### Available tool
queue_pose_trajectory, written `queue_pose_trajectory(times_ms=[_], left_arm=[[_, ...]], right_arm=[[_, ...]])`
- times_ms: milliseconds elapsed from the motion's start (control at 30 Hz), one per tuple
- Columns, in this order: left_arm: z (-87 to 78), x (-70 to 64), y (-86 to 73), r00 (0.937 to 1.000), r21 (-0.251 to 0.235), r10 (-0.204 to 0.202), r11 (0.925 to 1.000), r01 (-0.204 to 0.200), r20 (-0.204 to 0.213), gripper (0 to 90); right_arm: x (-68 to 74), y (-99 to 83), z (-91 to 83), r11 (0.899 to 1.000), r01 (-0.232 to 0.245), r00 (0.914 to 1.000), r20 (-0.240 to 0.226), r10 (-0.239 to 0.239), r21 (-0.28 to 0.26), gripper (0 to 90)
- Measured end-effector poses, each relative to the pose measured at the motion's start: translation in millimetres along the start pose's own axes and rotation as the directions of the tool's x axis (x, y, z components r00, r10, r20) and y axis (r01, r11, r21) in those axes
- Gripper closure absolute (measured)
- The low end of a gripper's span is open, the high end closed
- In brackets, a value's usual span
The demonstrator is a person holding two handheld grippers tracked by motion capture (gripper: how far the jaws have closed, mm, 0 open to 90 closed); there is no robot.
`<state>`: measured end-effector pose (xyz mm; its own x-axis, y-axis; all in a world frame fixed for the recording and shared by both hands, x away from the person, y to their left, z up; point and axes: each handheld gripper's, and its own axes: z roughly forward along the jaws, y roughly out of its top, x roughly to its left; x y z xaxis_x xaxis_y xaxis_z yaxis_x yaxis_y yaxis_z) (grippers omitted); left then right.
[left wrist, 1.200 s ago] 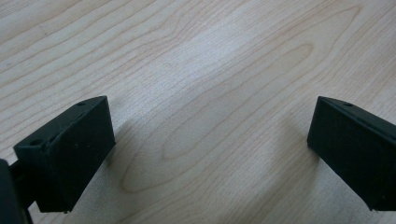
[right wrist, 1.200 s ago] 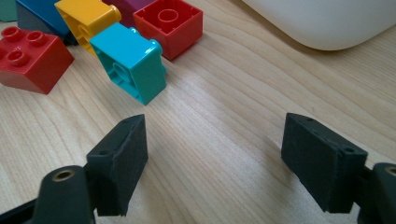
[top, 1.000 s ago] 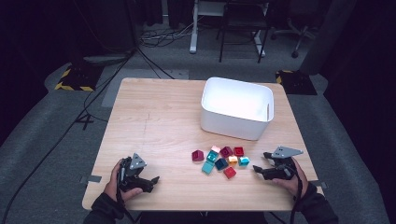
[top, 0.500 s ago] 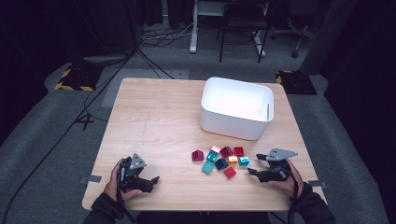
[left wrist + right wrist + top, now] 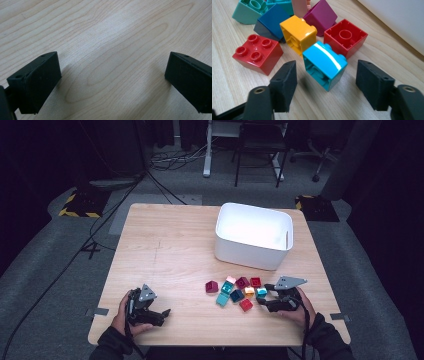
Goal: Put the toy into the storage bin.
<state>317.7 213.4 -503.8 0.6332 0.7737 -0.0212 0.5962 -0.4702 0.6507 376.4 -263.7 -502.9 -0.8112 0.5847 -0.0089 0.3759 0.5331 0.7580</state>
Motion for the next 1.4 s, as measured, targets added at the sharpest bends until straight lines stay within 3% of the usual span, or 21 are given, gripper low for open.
queue_pose_trajectory(times_ms=[167,233,467,933,1400], left_arm=[[0.0,0.0,0.0,1.0,0.0,0.0,1.0,0.0,0.0,0.6],[0.0,0.0,0.0,1.0,0.0,0.0,1.0,0.0,0.0,0.7],[0.1,-0.1,-0.1,1.0,-0.001,0.0,1.0,0.0,-0.001,0.6],[0.0,0.0,0.0,1.0,0.0,0.0,1.0,0.0,0.0,0.6],[0.0,0.0,0.0,1.0,0.0,0.0,1.0,0.0,0.0,0.6]], right_arm=[[1.8,0.5,-0.5,1.0,-0.002,1.0,-0.009,0.001,-0.013,52.4],[1.4,-0.1,-1.1,1.0,0.01,0.9999,-0.012,-0.01,-0.018,55.3],[4.9,-1.4,-3.2,0.999,0.035,0.9994,-0.002,-0.035,-0.019,55.8],[4.1,-4.3,-9.3,0.999,0.017,0.9999,0.005,-0.017,-0.044,55.8],[-4.0,1.9,-38.9,0.994,-0.011,0.9992,0.036,0.015,-0.108,55.8]])
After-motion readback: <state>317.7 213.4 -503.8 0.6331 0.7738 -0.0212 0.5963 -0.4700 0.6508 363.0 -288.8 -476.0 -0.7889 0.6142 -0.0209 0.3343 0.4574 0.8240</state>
